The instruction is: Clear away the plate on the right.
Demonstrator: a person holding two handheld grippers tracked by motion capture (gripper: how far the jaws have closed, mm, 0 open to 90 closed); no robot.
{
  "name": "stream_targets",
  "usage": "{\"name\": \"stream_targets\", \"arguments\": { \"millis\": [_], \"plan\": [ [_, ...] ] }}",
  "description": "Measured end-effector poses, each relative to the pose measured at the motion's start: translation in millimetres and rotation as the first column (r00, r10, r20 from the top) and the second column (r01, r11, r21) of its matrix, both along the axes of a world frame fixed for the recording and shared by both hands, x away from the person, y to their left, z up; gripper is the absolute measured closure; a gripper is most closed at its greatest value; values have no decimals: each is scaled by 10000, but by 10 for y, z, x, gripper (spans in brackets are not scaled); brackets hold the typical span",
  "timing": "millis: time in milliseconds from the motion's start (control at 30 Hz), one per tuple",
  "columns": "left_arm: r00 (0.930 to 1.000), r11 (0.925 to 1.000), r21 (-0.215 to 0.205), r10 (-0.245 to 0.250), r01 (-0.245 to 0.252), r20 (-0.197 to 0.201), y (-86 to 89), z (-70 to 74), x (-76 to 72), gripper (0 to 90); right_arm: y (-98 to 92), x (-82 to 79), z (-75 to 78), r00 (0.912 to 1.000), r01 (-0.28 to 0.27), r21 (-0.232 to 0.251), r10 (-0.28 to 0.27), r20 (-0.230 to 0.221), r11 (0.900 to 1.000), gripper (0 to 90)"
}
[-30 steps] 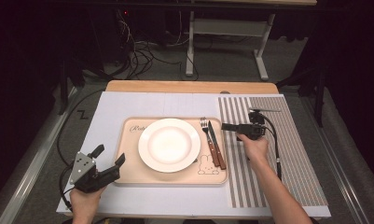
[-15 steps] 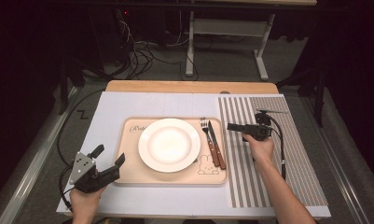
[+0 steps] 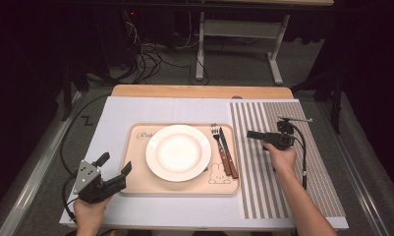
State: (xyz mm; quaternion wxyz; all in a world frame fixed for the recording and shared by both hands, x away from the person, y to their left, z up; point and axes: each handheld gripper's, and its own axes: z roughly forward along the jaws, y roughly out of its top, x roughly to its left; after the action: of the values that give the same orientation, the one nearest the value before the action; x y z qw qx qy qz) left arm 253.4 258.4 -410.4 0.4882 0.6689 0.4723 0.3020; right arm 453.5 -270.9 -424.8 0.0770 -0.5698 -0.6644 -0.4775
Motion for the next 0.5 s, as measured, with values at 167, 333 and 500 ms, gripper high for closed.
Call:
{"name": "stream_targets", "arguments": {
  "millis": [167,333,500],
  "plan": [
    [10000,10000,0,11,-11,31,-2,3,-7,205,-89,-19,-4,9999,140,-34,-140,13,9999,653],
    [10000,10000,-10,16,-16,25,-3,3,-8,205,-182,-42,11,9995,316,-63,-315,59,9995,653],
    [10000,10000,-6,8,-8,19,-6,2,-8,205,-273,-74,10,9989,445,-75,-444,161,9990,653]
  ]
}}
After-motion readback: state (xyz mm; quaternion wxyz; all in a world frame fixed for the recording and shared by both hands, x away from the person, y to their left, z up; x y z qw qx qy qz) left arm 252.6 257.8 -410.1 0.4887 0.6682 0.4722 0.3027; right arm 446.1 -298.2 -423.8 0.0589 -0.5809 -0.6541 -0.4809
